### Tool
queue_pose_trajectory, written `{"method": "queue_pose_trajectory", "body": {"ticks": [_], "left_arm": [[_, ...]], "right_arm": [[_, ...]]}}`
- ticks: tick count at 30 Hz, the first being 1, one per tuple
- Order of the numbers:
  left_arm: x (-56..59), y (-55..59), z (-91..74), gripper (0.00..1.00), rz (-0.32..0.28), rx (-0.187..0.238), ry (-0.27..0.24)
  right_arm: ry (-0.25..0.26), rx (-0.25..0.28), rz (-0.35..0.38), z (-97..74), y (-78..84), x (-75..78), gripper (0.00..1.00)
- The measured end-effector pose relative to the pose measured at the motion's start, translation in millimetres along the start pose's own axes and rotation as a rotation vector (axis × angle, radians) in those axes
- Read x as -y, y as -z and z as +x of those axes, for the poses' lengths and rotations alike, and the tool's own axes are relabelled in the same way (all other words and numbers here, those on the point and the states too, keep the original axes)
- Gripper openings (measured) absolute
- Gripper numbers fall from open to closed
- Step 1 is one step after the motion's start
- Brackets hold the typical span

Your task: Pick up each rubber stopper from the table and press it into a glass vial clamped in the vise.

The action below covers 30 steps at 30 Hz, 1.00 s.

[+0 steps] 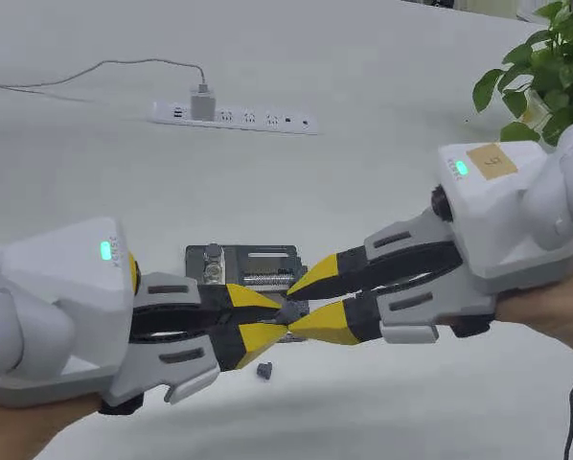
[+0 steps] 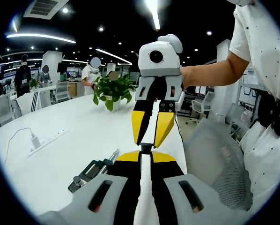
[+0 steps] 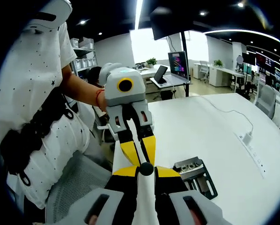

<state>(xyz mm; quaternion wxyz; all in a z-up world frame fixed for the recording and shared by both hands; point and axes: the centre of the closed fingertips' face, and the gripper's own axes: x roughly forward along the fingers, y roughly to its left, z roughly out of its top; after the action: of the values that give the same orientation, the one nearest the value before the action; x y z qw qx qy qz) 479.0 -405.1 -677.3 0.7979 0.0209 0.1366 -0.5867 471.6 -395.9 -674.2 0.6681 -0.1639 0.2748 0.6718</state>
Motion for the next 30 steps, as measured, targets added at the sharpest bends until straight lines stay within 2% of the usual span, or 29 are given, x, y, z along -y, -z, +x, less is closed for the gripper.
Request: {"method": "queue_pose_trajectory", "body": {"ticks": [15, 30], "left_arm": [[0.6, -0.3, -3.6, 0.03, -0.006, 0.009, -0.003], [3.3, 3.8, -5.7, 0.05, 0.018, 0.007, -0.003]], "right_arm": [[0.005, -0.013, -0.048, 1.2, -3.4, -2.7, 0.08], [0.000, -0.036, -0.029, 6.7, -0.1, -3.5, 0.07]]}}
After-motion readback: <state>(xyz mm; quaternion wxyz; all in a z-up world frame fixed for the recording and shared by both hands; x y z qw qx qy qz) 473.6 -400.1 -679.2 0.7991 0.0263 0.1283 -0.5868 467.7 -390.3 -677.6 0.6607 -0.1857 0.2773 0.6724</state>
